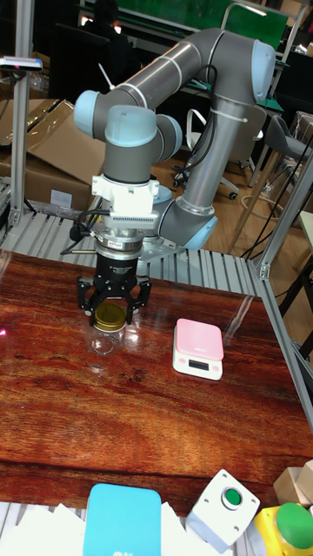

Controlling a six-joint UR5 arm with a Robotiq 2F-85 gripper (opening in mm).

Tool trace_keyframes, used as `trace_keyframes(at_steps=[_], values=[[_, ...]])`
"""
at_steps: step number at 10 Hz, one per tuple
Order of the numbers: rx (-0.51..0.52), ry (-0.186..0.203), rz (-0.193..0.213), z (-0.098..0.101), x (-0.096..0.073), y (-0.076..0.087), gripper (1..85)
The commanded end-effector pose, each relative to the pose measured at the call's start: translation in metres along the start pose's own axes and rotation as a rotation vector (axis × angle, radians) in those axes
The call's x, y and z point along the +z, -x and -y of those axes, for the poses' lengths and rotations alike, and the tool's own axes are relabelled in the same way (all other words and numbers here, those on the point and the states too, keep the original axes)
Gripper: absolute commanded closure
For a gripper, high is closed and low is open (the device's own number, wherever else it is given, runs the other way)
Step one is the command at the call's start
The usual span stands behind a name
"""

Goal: Remove the object from the scale

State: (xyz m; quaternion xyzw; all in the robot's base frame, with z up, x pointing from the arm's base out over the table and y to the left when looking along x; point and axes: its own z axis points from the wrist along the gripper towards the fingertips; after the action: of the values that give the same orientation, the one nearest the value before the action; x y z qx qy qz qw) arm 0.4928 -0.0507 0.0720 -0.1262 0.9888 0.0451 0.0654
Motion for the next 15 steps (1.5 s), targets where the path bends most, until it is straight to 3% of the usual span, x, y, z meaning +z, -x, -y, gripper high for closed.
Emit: trace_keyframes(at_steps=[1,4,6,10,15], values=[[-0.028,0.027,0.017,-0.0042,0.0014,0.0042,45.3],[-0.073,0.043,-0.006,-0.0035,-0.0002,-0.0021,33.7],[-0.072,0.044,-0.019,-0.001,-0.006,-0.0025,32.3],[-0.077,0.053,-0.011,-0.0024,-0.0027,0.0017,24.7],[-0.088,0.044,0.002,-0.0002,-0.0023,0.0053,21.0]])
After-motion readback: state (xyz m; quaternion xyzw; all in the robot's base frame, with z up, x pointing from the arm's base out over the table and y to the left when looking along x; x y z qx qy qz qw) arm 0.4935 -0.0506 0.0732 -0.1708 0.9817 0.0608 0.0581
